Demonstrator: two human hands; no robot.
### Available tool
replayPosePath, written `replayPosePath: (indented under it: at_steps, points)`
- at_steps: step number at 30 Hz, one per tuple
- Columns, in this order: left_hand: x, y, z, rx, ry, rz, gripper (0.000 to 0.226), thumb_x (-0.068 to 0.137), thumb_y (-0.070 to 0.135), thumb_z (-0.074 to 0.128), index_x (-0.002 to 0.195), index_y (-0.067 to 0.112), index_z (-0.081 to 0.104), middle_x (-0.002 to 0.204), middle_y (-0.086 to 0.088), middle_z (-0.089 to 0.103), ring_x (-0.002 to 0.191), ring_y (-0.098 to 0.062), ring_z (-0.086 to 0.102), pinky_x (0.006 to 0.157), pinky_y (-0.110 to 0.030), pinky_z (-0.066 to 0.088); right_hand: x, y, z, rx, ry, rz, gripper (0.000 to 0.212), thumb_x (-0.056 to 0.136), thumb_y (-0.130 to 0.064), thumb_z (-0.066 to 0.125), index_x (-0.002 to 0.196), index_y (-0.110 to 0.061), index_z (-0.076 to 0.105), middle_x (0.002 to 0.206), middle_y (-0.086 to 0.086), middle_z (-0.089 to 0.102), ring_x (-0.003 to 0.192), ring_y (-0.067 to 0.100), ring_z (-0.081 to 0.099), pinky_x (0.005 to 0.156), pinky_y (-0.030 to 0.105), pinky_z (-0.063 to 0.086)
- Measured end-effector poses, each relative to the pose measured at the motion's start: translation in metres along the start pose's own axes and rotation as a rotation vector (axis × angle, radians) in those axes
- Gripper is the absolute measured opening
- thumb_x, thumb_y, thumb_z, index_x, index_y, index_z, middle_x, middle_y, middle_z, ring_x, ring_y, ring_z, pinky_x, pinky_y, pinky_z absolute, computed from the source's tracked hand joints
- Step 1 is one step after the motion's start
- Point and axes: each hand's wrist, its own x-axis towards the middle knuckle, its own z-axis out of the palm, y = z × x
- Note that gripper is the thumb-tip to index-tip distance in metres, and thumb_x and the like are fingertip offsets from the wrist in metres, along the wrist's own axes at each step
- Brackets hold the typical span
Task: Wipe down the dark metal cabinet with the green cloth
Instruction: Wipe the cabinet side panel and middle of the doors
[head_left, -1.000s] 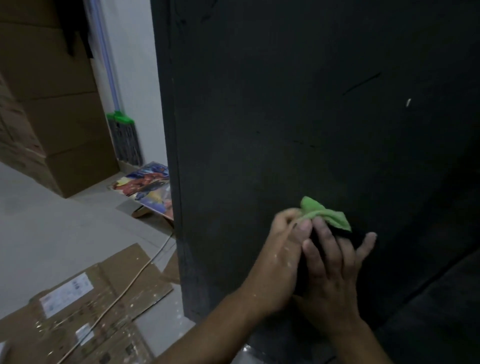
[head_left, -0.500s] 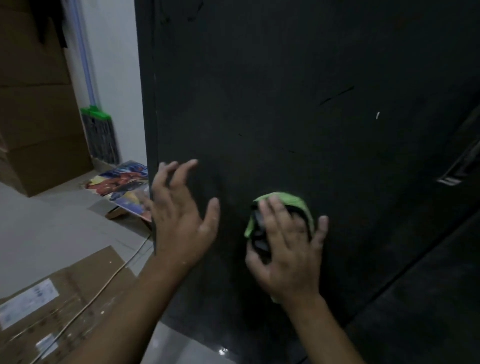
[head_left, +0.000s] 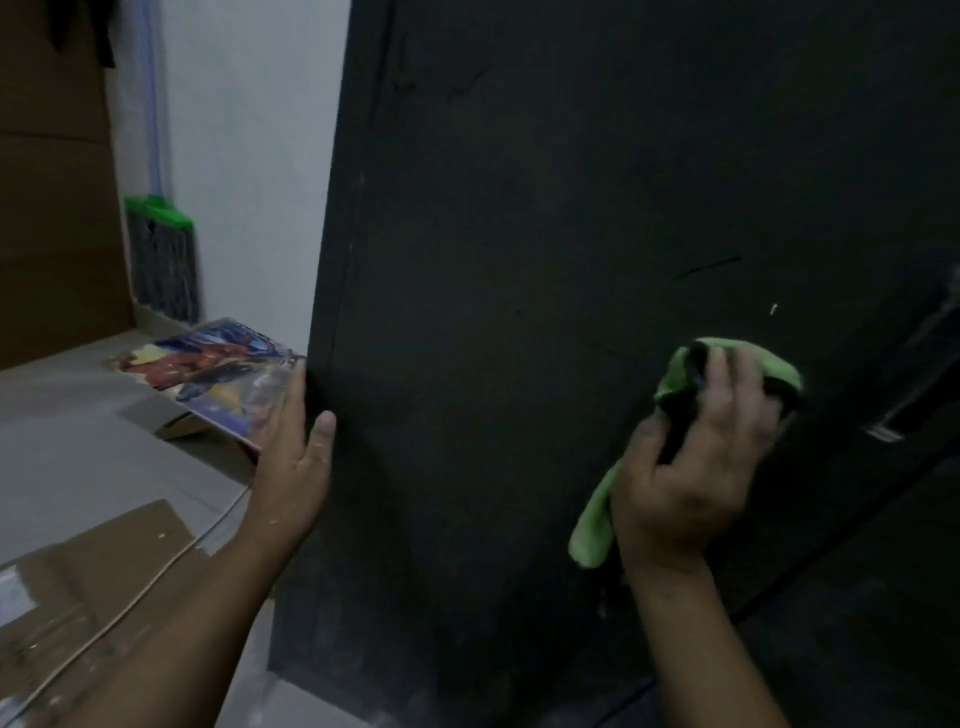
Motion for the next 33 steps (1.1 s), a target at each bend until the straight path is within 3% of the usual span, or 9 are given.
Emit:
replayPosePath:
  at_steps: [7,10,12,15,19,22,25,29,33]
  points:
    - [0.008,-0.003,-0.011,-0.15,0.026,-0.062,0.038,0.105,0.02,0.039,0.143,0.019,0.046,0.139,0.013,0.041,0.126,0.005,0.035,0.099,-0.003,0.026,-0.031,-0.057,0.05,0.037,-0.499,-0.729,0.051,0.092,-0.02,0.053,0.142,-0.013,0.055,0.147,0.006,0.053,0.128,0.026,0.052,0.121,0.042,0.023]
    - [0.011,-0.013,-0.02,-0.22,-0.03,-0.21,0.035,0.104,0.012,0.039,0.136,0.016,0.054,0.131,0.008,0.05,0.123,-0.009,0.045,0.105,-0.021,0.036,-0.063,-0.054,0.055,-0.047,-0.714,-1.093,0.045,0.099,-0.021,0.046,0.143,-0.015,0.054,0.145,0.002,0.055,0.128,0.022,0.055,0.12,0.039,0.024]
    - [0.01,-0.022,-0.023,-0.336,-0.107,-0.285,0.046,0.099,-0.007,0.037,0.133,0.018,0.054,0.128,0.004,0.055,0.119,-0.012,0.052,0.099,-0.023,0.041,-0.054,-0.057,0.06,-0.006,-0.696,-1.134,0.042,0.102,-0.019,0.041,0.14,-0.015,0.058,0.142,0.003,0.058,0.126,0.022,0.058,0.118,0.038,0.027]
    - [0.008,-0.035,-0.027,-0.483,-0.156,-0.338,0.077,0.077,-0.033,0.03,0.125,0.02,0.059,0.123,0.002,0.063,0.114,-0.005,0.059,0.083,-0.013,0.049,-0.025,-0.085,0.072,0.079,-0.522,-0.906,0.041,0.101,-0.008,0.045,0.14,-0.011,0.057,0.142,0.007,0.057,0.124,0.026,0.058,0.118,0.041,0.03]
    - [0.006,-0.049,-0.032,-0.523,-0.078,-0.441,0.068,0.074,-0.035,0.029,0.121,0.0,0.062,0.114,-0.01,0.066,0.108,-0.016,0.063,0.08,-0.014,0.053,-0.03,-0.136,0.1,0.098,-0.425,-0.723,0.042,0.099,-0.01,0.044,0.14,-0.007,0.056,0.142,0.009,0.057,0.128,0.027,0.051,0.12,0.043,0.029]
    - [0.004,-0.06,-0.04,-0.559,0.014,-0.519,0.045,0.087,-0.025,0.032,0.11,-0.003,0.064,0.103,-0.014,0.069,0.096,-0.017,0.067,0.075,-0.017,0.054,-0.07,-0.154,0.119,0.044,-0.611,-0.92,0.048,0.093,-0.015,0.056,0.14,-0.008,0.055,0.143,0.008,0.056,0.129,0.026,0.053,0.122,0.04,0.021]
    - [0.009,-0.084,-0.056,-0.474,0.149,-0.59,0.041,0.09,-0.014,0.036,0.095,0.013,0.067,0.107,-0.012,0.07,0.103,-0.021,0.065,0.091,-0.035,0.052,-0.113,-0.157,0.128,-0.012,-0.854,-1.069,0.057,0.086,-0.022,0.065,0.14,-0.01,0.056,0.142,0.007,0.057,0.132,0.024,0.051,0.122,0.039,0.016]
    - [0.011,-0.079,-0.066,-0.335,0.1,-0.602,0.029,0.094,0.0,0.046,0.103,0.018,0.066,0.103,0.003,0.068,0.098,-0.016,0.063,0.088,-0.035,0.051,-0.177,-0.152,0.126,-0.106,-1.135,-1.25,0.049,0.077,-0.033,0.074,0.123,-0.019,0.071,0.126,-0.003,0.068,0.123,0.015,0.059,0.118,0.036,0.012]
    - [0.006,-0.064,-0.051,-0.261,-0.155,-0.452,0.027,0.099,0.01,0.048,0.116,0.025,0.063,0.113,0.007,0.063,0.109,-0.007,0.057,0.091,-0.029,0.048,-0.223,-0.14,0.115,-0.145,-1.323,-1.345,0.049,0.082,-0.025,0.037,0.105,-0.02,0.08,0.11,-0.005,0.075,0.108,0.012,0.068,0.119,0.035,0.012]
